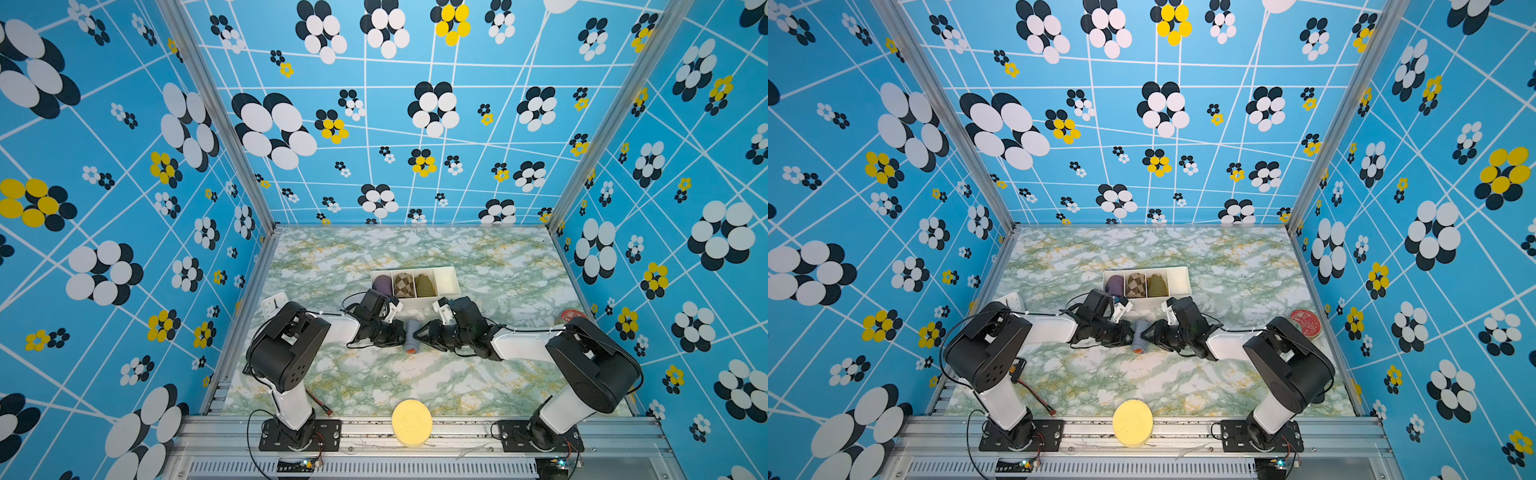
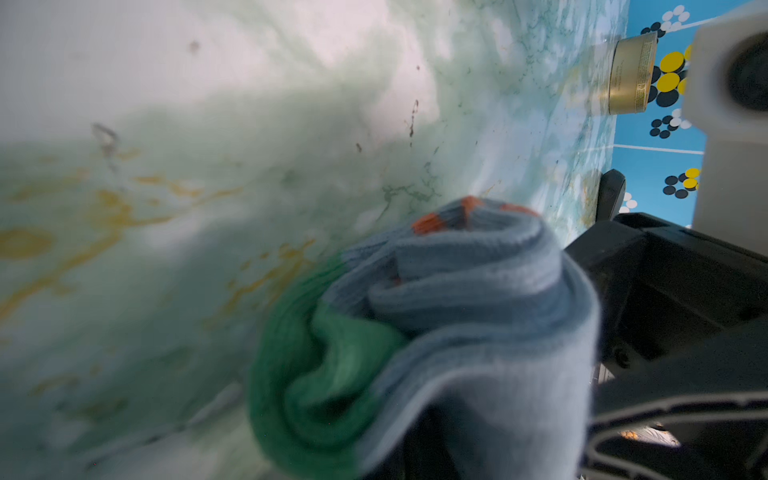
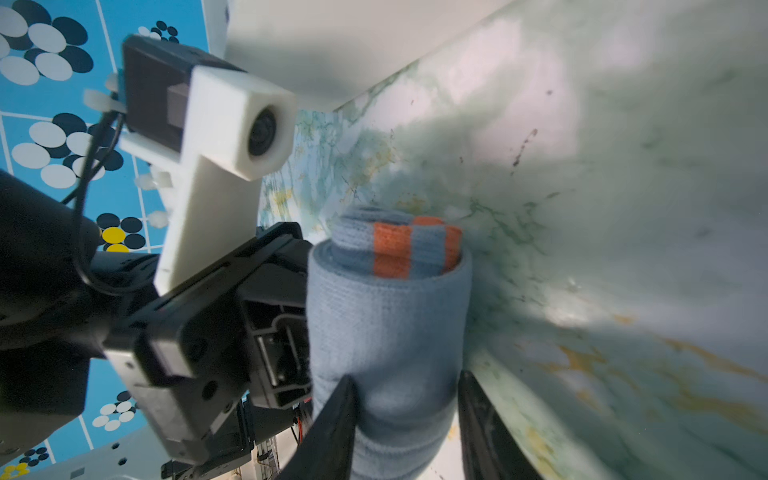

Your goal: Roll the socks

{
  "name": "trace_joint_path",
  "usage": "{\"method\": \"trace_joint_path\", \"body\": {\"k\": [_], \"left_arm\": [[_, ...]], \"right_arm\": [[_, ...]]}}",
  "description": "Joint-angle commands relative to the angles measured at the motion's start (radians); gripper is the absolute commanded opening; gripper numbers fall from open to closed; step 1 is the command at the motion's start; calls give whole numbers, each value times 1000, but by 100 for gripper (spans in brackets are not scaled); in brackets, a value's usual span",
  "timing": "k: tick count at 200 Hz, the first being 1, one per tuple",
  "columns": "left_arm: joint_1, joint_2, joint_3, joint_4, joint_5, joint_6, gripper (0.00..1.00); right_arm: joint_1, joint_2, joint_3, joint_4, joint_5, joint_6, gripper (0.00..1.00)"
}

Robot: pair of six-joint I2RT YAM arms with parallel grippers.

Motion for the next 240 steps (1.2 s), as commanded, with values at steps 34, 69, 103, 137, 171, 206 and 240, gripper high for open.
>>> {"method": "trace_joint_path", "body": {"k": [34,69,103,137,171,206,240], "left_arm": [[-17,78,-42,-173,-143,12,7],[-17,80,-44,-169,-143,12,7],[-17,80,-43,-166,-143,10,7],[-18,80,-38,-165,-141,11,7],[-18,80,-38,-163,-140,11,7],[-20,96,-33,-162,-138,11,7],[-21,95,-33,-166,-140,11,7]], "right_arm": [[31,50,47,-28,-11,-9,42],[33,71,62,-101,1,-31,42],[46,97,86,-144,-9,-50,42],[64,120,133,-249,-4,-100,37],[70,135,149,-288,5,-117,25],[80,150,163,-326,20,-132,12],[79,159,178,-406,75,-149,0]]}}
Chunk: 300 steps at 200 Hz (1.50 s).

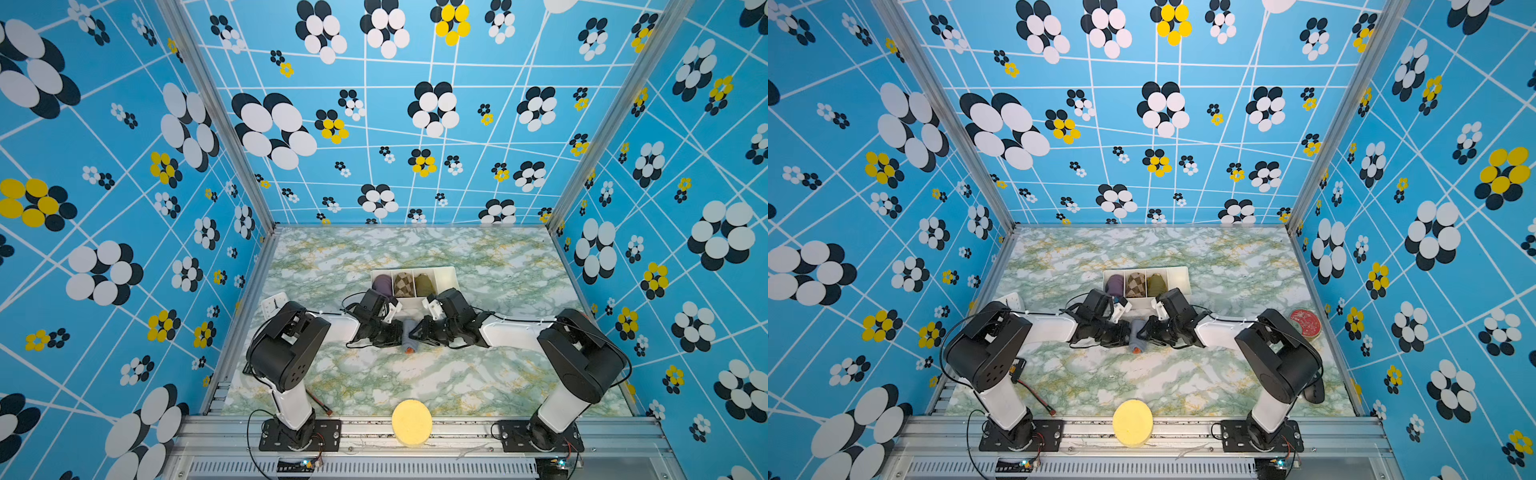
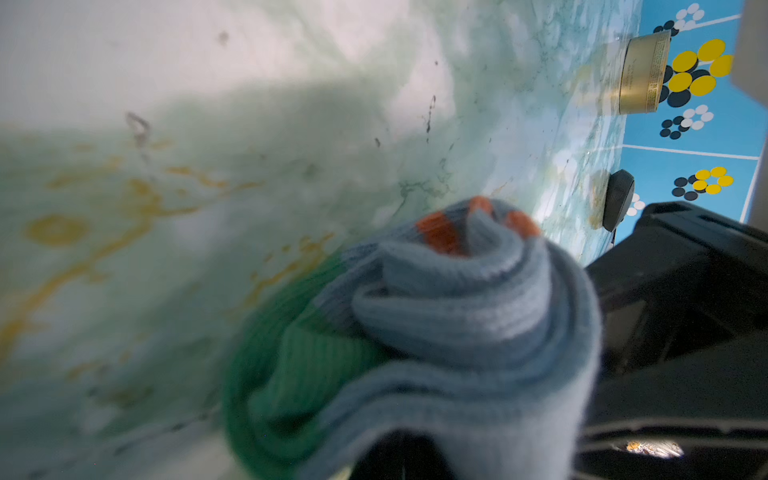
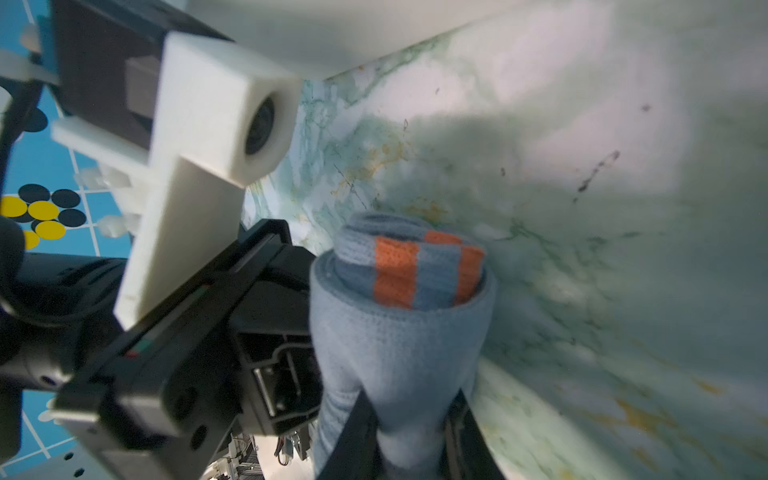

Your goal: Roll the socks

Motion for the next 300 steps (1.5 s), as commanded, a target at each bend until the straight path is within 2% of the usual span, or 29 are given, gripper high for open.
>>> {"method": "trace_joint_path", "body": {"k": [1,67,119,175,268,300], "left_arm": [[-24,91,-38,-148,-136,9,7],[-18,28,-11,-265,-193,61,9],[27,-20,11,-358,-227,109,10],[54,-31,16,-384,-234,124,11],[90,-44,-3,-378,-218,132,13],[101,-73,-5,-397,-229,137,18]], "right_arm": [[57,84,-5,-147,80,-37,0],[57,128,29,-254,124,-79,0],[57,135,48,-337,180,-120,0],[57,129,79,-424,246,-164,0],[57,132,84,-416,250,-163,0],[57,132,81,-414,249,-163,0]]}}
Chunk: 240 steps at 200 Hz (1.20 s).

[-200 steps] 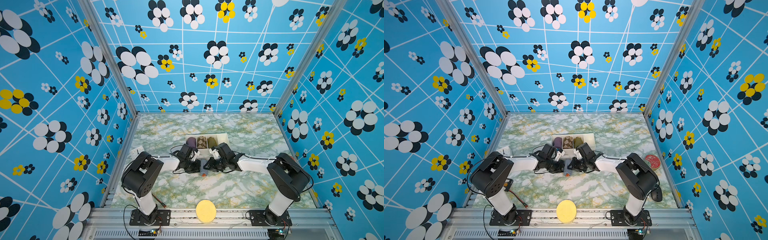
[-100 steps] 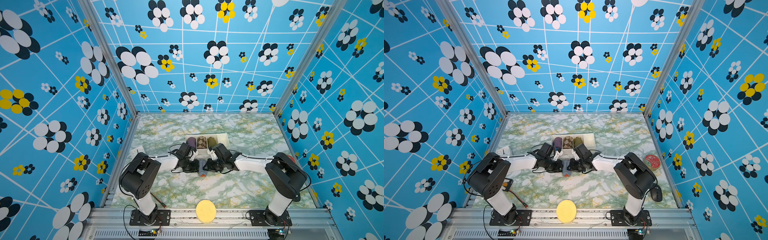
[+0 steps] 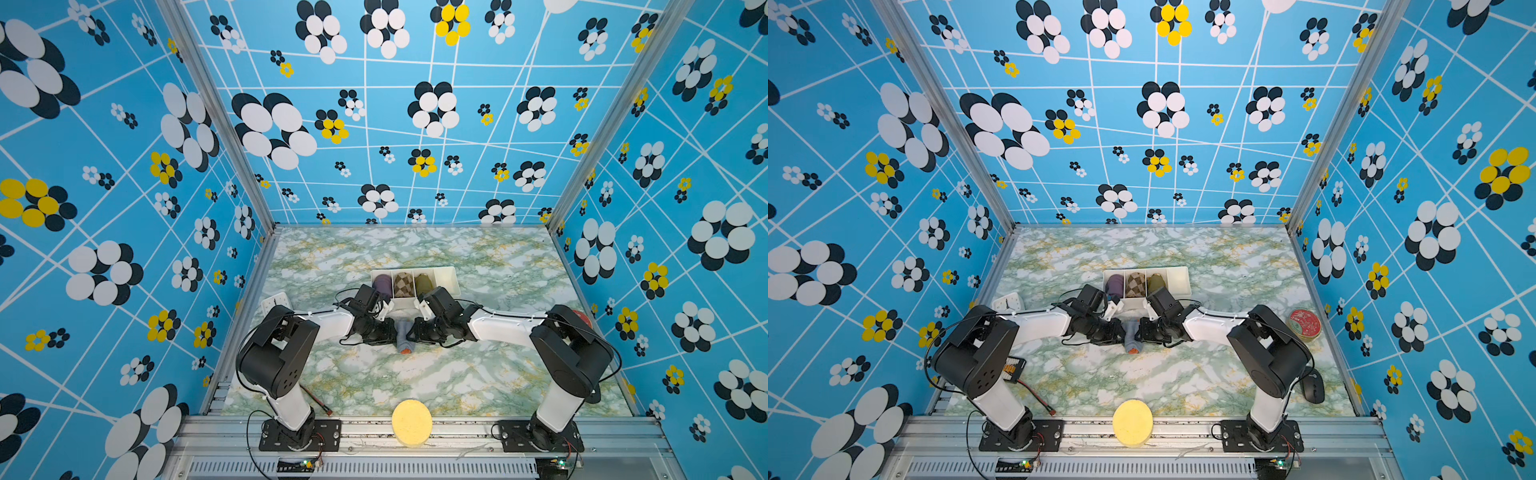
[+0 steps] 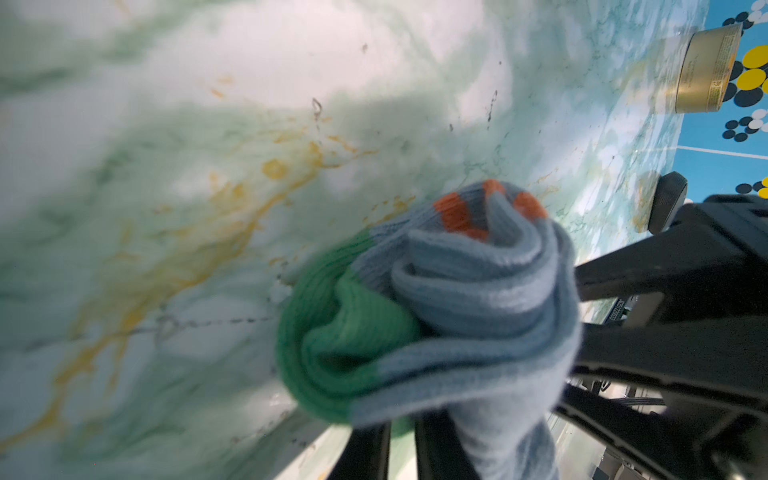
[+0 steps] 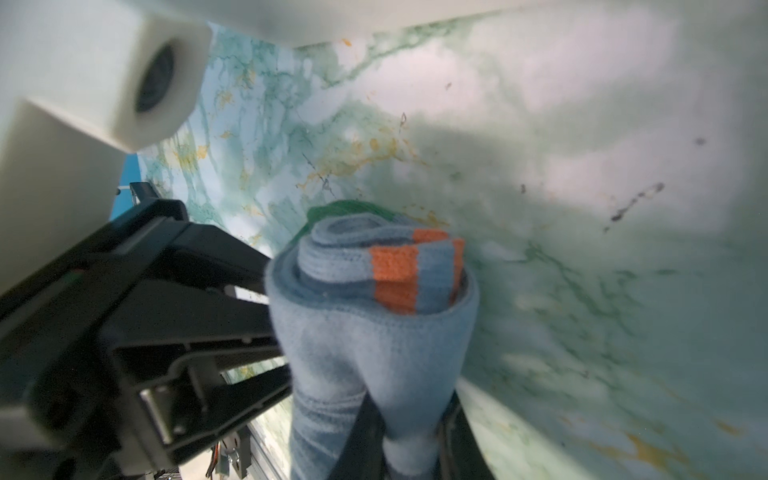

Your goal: Roll the socks

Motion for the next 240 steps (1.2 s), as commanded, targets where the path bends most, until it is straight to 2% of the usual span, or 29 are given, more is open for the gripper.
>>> {"method": "trace_joint_path", "body": {"k": [1,56,91,148,240], "left_arm": [[35,1,-49,-147,-148,24,18],[44,-66,-45,-171,-173,9,20],[46,-146,-20,-199,-166,5,10],[23,-260,-16,-112,-84,-46,7],[-105,-195,19,-39,-55,-84,7]], "right_arm": [[3,73,-52,-211,125,-27,0],[3,69,-52,-211,125,-28,0],[3,74,-50,-210,122,-28,0],[3,77,-50,-203,117,-24,0],[3,77,-49,-196,108,-24,0]]}}
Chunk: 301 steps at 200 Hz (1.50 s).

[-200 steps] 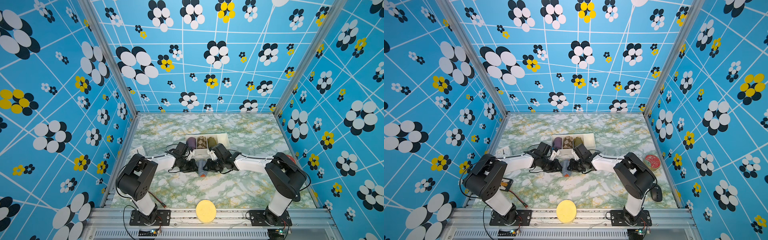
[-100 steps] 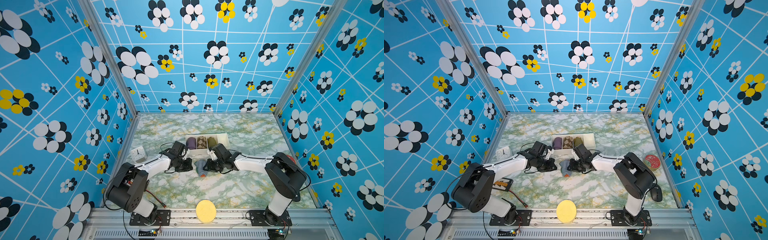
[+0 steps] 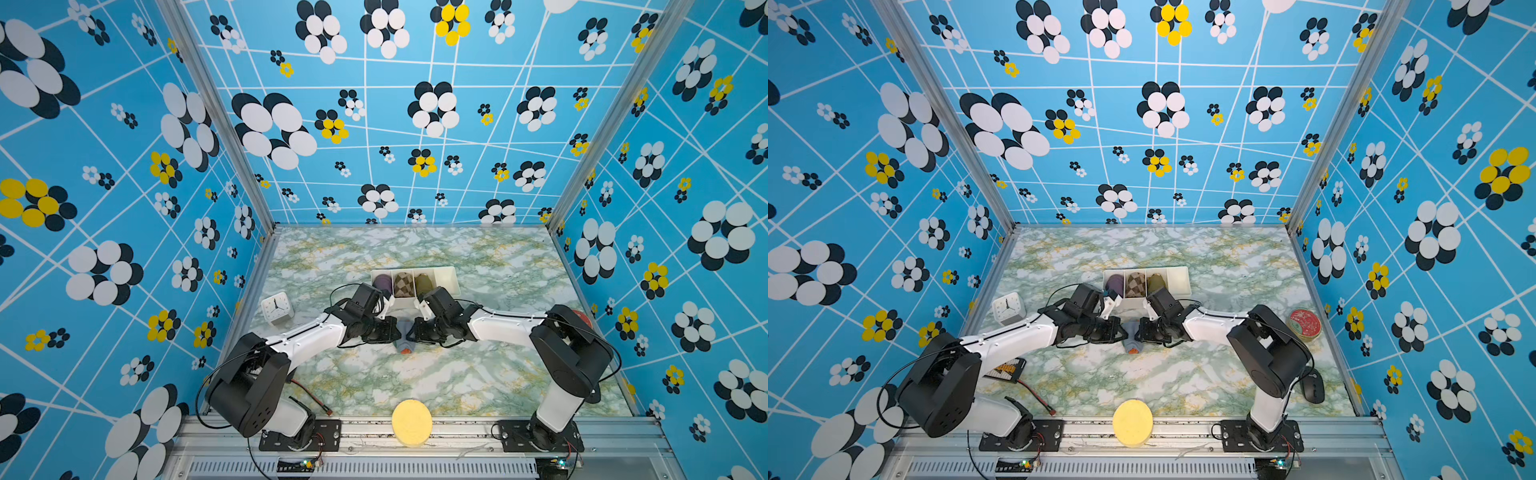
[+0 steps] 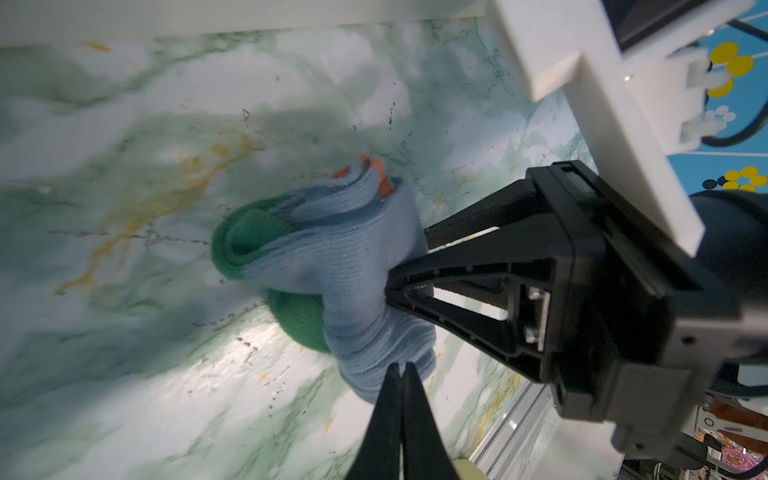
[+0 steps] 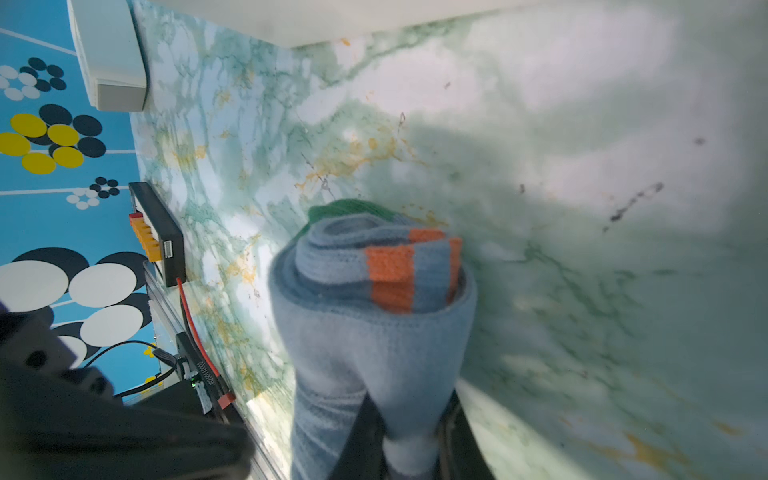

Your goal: Roll the socks

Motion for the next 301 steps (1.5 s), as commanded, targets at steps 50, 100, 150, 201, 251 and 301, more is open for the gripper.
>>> {"method": "trace_joint_path", "body": {"k": [50,100,150,201,251,301], "left_arm": [[-17,93,-6,10,15,-4,7],[-17,172,-16,27,31,2,7],[-11,219,-27,1,8,11,6],[3,243,-21,-26,-1,31,6],[6,253,-19,-37,-3,36,6],[6,256,-17,-37,-5,38,6]], "right_arm": [[2,81,-40,-194,98,-21,0],[3,81,-24,-214,98,-19,0],[2,70,-3,-230,80,-15,10],[1,37,-4,-230,77,2,31],[-16,-23,-20,-219,84,24,47],[-21,-81,-22,-215,90,33,52]]}}
